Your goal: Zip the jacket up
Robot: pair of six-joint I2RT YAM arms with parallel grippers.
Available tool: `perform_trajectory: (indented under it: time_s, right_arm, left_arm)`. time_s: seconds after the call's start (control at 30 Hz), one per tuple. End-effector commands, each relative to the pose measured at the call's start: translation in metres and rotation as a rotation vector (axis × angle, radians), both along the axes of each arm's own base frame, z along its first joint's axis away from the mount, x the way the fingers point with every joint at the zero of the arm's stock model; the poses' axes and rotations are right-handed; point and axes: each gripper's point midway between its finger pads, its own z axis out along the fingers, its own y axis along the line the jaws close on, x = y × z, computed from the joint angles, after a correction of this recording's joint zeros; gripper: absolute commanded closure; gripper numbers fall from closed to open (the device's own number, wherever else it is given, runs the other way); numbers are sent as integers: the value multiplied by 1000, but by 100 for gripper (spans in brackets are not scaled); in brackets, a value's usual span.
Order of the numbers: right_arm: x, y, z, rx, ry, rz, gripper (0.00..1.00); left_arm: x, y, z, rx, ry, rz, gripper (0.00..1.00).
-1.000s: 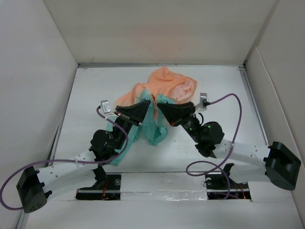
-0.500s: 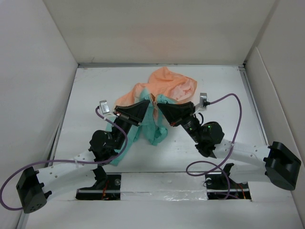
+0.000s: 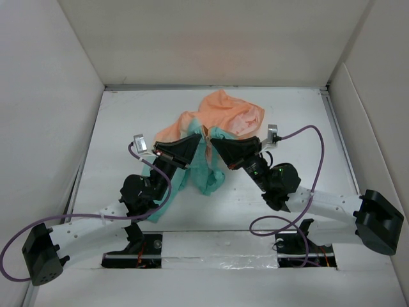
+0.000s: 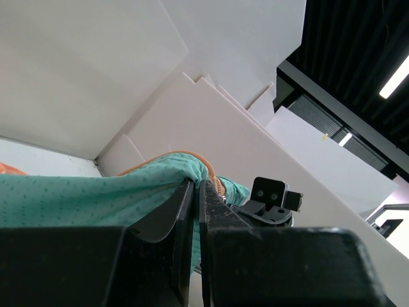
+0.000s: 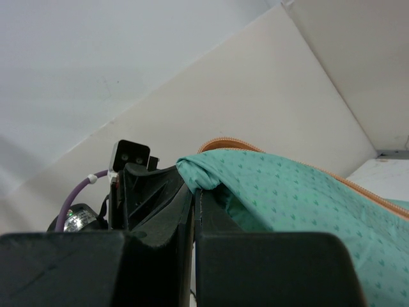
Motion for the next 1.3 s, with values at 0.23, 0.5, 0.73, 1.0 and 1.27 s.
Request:
perform_trajectory:
  time_s: [0.23, 0.5, 0.73, 1.0, 1.27]
  right_arm:
    - [-7, -11, 26, 67, -58, -5, 100]
    - [-7, -13, 28, 67, -64, -13, 100]
    - [-7, -15, 30, 71, -68, -22, 100]
    - [-5, -15, 33, 77, -70, -27, 100]
    - [-6, -10, 27, 71, -60, -3, 100]
  left_arm:
    - [-10, 8, 22, -69, -58, -15, 100]
    - [-8, 7, 18, -69, -39, -16, 100]
    - [-9, 7, 17, -70, -39, -18, 100]
    - [-10, 6, 15, -69, -45, -29, 100]
    - [-10, 5, 18, -67, -54, -31, 100]
